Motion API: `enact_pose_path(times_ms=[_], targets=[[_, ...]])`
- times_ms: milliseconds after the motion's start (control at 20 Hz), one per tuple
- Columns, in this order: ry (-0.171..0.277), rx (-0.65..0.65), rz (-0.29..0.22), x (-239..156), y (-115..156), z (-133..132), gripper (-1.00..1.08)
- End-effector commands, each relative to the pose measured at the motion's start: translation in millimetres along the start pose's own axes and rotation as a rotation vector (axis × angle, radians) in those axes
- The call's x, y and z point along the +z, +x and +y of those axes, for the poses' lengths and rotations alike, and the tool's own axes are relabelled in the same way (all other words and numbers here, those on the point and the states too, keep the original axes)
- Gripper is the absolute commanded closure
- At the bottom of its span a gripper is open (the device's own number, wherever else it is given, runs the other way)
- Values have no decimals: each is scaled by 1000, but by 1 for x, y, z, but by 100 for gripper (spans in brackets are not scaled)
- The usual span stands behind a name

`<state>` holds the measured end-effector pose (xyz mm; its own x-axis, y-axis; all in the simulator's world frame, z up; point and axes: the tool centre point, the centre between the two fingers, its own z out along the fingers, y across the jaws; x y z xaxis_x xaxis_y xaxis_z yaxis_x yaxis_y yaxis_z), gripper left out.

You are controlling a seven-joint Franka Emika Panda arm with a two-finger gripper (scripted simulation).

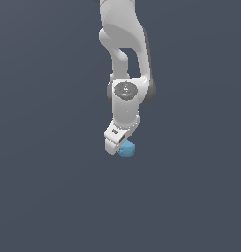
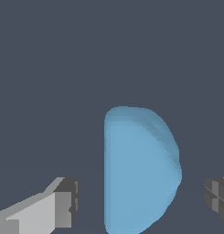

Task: Pick up the object and move it to a goal position.

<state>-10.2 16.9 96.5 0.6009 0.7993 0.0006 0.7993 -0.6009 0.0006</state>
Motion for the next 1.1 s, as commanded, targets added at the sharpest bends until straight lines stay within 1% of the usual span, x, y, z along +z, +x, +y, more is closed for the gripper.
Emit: enact_pose_path(times_ms=[0,150,350,400,1050], targets=[[1,-1,-1,13,-1,-1,-92],[1,-3,0,24,0,-1,-92],[1,-3,0,29,0,0,-92],[1,-3,0,29,0,0,108],[0,-2,0,25,-1,2,108]])
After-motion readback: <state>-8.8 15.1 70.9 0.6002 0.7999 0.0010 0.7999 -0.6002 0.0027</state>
